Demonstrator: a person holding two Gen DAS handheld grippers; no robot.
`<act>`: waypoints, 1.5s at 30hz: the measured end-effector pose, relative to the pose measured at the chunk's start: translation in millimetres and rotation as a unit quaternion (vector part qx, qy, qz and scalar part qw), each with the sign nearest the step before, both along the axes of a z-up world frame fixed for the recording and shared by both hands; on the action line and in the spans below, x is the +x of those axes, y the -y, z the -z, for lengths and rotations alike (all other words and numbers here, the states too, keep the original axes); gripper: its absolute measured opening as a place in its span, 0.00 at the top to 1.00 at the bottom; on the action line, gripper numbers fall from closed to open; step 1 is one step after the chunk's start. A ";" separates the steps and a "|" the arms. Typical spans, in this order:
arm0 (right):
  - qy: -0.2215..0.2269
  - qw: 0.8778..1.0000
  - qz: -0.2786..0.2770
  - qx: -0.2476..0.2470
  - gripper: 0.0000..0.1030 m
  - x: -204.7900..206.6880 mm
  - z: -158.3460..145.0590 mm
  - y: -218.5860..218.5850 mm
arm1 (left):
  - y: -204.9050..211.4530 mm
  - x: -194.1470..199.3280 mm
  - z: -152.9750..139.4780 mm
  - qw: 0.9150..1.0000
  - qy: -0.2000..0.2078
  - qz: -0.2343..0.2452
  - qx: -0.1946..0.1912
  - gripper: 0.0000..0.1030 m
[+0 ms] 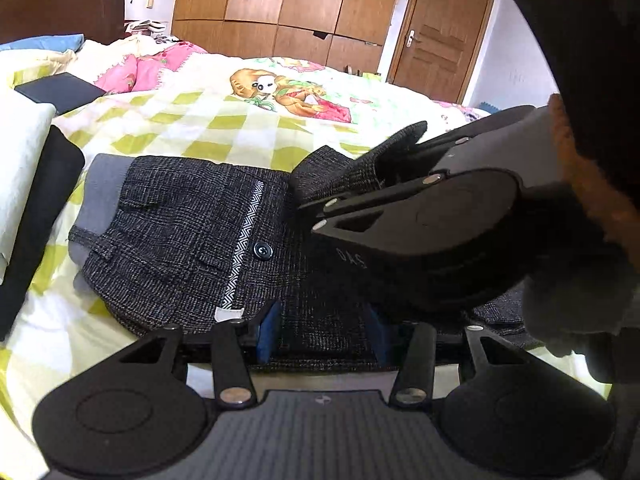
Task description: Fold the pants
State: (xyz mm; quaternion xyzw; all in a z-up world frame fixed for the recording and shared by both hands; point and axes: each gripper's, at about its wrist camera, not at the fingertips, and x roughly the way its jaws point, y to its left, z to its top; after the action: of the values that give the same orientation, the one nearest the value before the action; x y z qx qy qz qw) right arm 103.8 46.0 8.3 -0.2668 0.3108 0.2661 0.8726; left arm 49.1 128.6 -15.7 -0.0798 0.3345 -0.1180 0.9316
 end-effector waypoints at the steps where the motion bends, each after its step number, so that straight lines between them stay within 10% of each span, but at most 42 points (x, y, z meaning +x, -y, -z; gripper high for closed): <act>1: -0.004 1.000 0.005 0.004 0.90 3.0 -0.4 -1.1 | -2.3 -0.3 -0.1 1.000 0.000 -0.001 -0.005 0.42; 10: -0.090 0.980 0.093 0.151 0.80 33.4 -20.3 15.8 | -19.0 -2.1 -2.6 0.999 0.008 -0.016 -0.030 0.42; 18: 0.072 0.997 -0.016 0.024 0.91 3.8 -27.2 -54.6 | -36.4 -7.6 -1.5 0.998 -0.001 -0.043 -0.049 0.42; 29: 0.068 0.996 -0.062 -0.009 0.79 8.1 -9.6 -91.3 | -54.2 -13.5 2.1 0.996 -0.013 -0.062 -0.069 0.42; 37: 0.034 0.996 -0.081 0.017 0.84 4.6 -7.0 -109.0 | -49.3 -16.8 -1.7 0.997 -0.008 -0.060 -0.049 0.42; 45: -0.073 0.983 -0.100 0.135 0.64 16.6 -21.7 -91.1 | -43.5 -32.2 -11.9 0.998 0.013 -0.060 0.004 0.40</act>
State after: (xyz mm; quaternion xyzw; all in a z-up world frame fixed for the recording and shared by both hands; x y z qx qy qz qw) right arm 120.3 137.1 30.0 -0.1563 0.3070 0.4098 0.8446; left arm 16.9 172.1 -3.8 -0.0944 0.3179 -0.0614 0.9414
